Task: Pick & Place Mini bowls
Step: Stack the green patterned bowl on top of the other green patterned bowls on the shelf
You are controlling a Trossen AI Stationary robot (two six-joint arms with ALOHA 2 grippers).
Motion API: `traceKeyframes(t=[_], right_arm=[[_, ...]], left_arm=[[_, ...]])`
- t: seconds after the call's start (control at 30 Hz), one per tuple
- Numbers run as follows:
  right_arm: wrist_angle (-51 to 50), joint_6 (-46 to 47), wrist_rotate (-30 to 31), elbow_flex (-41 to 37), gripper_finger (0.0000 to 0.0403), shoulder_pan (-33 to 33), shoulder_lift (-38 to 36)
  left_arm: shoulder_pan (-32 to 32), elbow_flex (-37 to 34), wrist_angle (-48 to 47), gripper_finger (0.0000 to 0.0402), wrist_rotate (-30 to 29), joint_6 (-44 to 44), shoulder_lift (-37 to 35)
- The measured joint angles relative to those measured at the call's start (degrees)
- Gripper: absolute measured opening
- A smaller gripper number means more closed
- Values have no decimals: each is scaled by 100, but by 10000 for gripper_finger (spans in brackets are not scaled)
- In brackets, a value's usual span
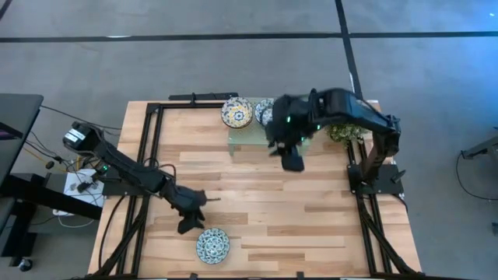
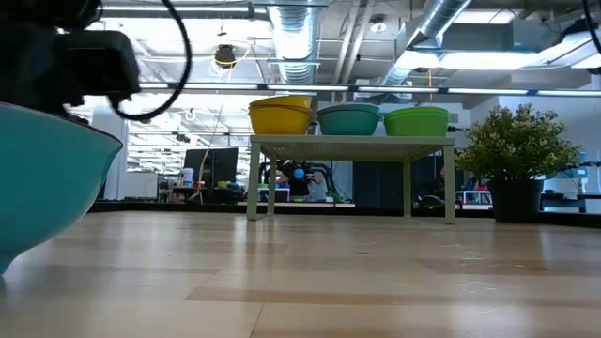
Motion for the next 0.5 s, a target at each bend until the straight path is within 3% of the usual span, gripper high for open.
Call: traceKeyframes(t=[0.1, 0.23, 0.4, 0.5], right_arm=[[353, -115, -2, -740, 124, 312, -193], [1063, -54, -2, -2460, 126, 481, -839], [2316, 679, 19, -4911, 125, 565, -2372], [3841, 898, 138, -6525, 127, 691, -3574]], left_arm=[[-247, 94, 43, 189, 13, 143, 143], [-384, 201, 52, 191, -323, 286, 116], [-388, 264, 78, 191, -579, 298, 43], [-386, 267, 85, 191, -600, 240, 143]])
